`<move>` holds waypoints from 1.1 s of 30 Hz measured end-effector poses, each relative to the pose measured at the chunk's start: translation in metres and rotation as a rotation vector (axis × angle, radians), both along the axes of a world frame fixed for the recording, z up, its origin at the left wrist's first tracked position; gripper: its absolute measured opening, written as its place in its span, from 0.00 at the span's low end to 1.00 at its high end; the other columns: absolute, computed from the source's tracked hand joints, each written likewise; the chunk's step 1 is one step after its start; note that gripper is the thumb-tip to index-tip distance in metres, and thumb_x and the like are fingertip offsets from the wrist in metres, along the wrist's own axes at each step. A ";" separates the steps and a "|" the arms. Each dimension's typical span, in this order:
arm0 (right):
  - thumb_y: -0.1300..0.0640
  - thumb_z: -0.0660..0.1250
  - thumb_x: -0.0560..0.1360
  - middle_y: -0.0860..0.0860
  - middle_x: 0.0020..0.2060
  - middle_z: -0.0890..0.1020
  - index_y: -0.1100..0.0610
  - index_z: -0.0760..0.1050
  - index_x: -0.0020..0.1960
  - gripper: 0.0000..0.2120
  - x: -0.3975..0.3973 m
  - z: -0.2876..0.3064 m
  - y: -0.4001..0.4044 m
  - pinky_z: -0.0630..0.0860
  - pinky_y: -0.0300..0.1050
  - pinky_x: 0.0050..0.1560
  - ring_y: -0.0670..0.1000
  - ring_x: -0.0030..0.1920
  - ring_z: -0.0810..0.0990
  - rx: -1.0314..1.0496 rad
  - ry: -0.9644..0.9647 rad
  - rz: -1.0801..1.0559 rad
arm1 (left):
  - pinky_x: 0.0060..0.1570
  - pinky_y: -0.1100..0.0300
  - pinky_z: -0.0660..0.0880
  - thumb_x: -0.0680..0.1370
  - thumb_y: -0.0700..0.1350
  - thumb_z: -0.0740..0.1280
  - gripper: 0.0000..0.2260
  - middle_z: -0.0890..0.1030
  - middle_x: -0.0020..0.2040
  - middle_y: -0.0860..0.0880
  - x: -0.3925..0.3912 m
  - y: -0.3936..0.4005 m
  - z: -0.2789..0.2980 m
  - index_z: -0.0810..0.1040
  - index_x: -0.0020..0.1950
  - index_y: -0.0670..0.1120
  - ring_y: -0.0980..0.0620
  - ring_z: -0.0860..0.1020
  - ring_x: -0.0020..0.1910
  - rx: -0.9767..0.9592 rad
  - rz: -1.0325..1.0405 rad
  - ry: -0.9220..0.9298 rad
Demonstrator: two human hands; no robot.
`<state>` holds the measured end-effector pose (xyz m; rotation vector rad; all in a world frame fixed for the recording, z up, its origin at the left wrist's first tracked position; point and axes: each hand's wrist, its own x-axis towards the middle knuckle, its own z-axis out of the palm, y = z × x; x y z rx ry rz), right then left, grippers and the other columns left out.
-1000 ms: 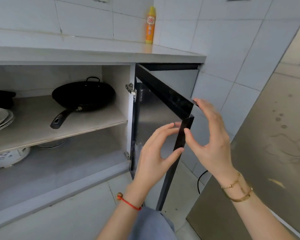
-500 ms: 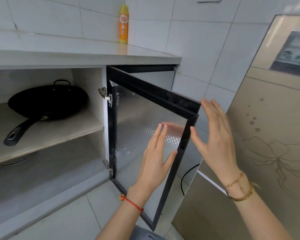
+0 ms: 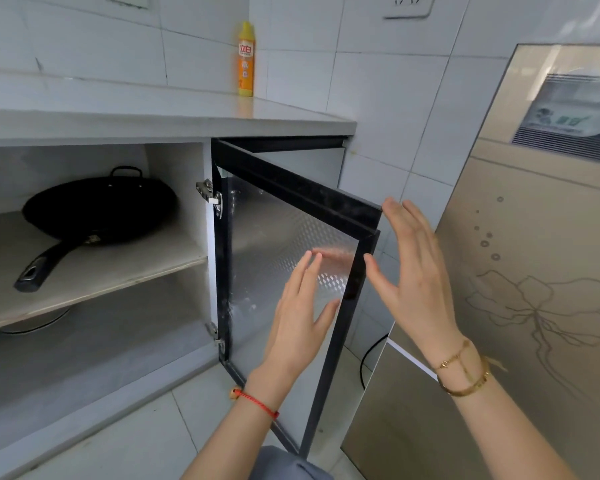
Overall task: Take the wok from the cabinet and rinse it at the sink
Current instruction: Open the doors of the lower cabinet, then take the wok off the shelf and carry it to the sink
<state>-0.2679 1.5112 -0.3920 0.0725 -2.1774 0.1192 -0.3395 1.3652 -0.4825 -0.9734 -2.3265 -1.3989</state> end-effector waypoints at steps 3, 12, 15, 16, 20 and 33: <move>0.55 0.65 0.79 0.57 0.75 0.65 0.62 0.61 0.76 0.29 0.005 0.004 -0.007 0.61 0.56 0.76 0.55 0.78 0.59 0.056 0.024 -0.002 | 0.76 0.50 0.61 0.81 0.52 0.63 0.29 0.53 0.80 0.61 0.007 -0.018 0.005 0.54 0.80 0.55 0.62 0.54 0.78 0.023 0.017 0.001; 0.60 0.66 0.79 0.57 0.69 0.73 0.64 0.71 0.70 0.20 -0.002 0.005 -0.075 0.64 0.55 0.75 0.55 0.75 0.65 0.077 0.055 0.322 | 0.60 0.49 0.75 0.80 0.47 0.65 0.20 0.73 0.68 0.59 0.023 -0.125 0.017 0.69 0.72 0.53 0.56 0.73 0.65 0.075 0.298 0.068; 0.59 0.66 0.79 0.55 0.68 0.74 0.62 0.71 0.70 0.20 -0.016 -0.002 -0.106 0.64 0.53 0.75 0.54 0.74 0.66 0.045 -0.026 0.430 | 0.53 0.51 0.75 0.80 0.46 0.66 0.18 0.77 0.64 0.58 0.027 -0.166 0.018 0.72 0.69 0.52 0.56 0.75 0.62 0.065 0.416 0.077; 0.57 0.65 0.80 0.53 0.68 0.74 0.61 0.71 0.70 0.20 -0.021 -0.004 -0.115 0.63 0.51 0.75 0.53 0.74 0.66 0.023 -0.055 0.456 | 0.53 0.53 0.75 0.80 0.45 0.66 0.17 0.77 0.63 0.58 0.029 -0.178 0.018 0.73 0.69 0.51 0.56 0.75 0.61 0.063 0.456 0.074; 0.55 0.64 0.79 0.50 0.66 0.75 0.58 0.70 0.71 0.21 -0.039 -0.015 -0.152 0.63 0.44 0.74 0.50 0.73 0.67 -0.086 -0.150 0.557 | 0.55 0.60 0.72 0.80 0.45 0.66 0.15 0.79 0.60 0.58 0.036 -0.227 0.020 0.76 0.67 0.50 0.57 0.76 0.57 0.053 0.600 0.043; 0.53 0.65 0.79 0.48 0.64 0.76 0.55 0.70 0.70 0.20 -0.163 -0.066 -0.245 0.63 0.33 0.66 0.44 0.68 0.68 -0.196 -0.412 0.727 | 0.65 0.55 0.72 0.79 0.42 0.67 0.16 0.80 0.61 0.53 -0.040 -0.323 -0.002 0.76 0.66 0.47 0.53 0.77 0.63 -0.019 0.878 -0.020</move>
